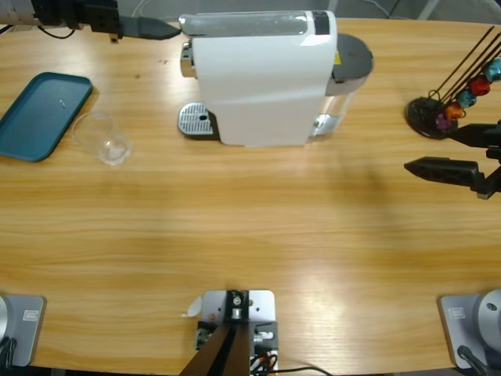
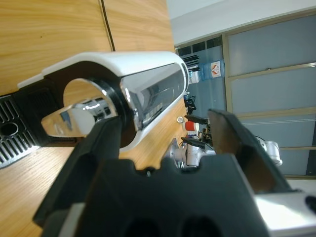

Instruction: Pour coffee

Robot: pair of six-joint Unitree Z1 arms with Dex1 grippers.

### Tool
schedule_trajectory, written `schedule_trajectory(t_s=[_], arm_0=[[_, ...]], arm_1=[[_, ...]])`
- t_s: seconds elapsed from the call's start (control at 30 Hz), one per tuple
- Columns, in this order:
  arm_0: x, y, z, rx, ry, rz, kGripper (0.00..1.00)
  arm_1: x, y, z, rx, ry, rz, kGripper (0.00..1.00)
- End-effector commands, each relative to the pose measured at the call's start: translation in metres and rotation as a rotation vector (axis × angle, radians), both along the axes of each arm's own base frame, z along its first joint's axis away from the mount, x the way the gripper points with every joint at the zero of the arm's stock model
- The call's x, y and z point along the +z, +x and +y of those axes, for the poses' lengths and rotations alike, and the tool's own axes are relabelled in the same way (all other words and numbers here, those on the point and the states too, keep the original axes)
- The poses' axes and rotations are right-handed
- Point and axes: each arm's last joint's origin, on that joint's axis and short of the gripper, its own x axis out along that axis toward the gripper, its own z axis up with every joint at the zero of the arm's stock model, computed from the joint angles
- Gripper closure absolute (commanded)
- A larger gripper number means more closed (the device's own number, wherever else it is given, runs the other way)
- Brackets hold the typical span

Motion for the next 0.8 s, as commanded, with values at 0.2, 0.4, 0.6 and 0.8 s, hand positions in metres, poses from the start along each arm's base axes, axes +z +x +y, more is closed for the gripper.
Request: schedule_trajectory(t_s=[0.2, 0.4, 0.6, 0.8], arm_0=[[-0.018, 0.014, -0.008, -0.033, -0.004, 0.053, 0.530], [-0.011, 0.013, -0.007, -0.012, -0.001, 0.025, 1.000], [-0.002, 0.008, -0.004, 0.002, -0.003, -0.005, 1.000], [0.016, -0.001, -0.002, 0.011, -0.013, -0.043, 1.000]], arm_1=[[-0.010, 0.005, 0.001, -0.024, -0.034, 0.036, 0.165], [-0.010, 0.006, 0.001, -0.024, -0.037, 0.039, 0.281], [-0.011, 0.006, 0.001, -0.024, -0.038, 0.041, 0.363], [-0.010, 0.006, 0.001, -0.024, -0.037, 0.039, 0.363]])
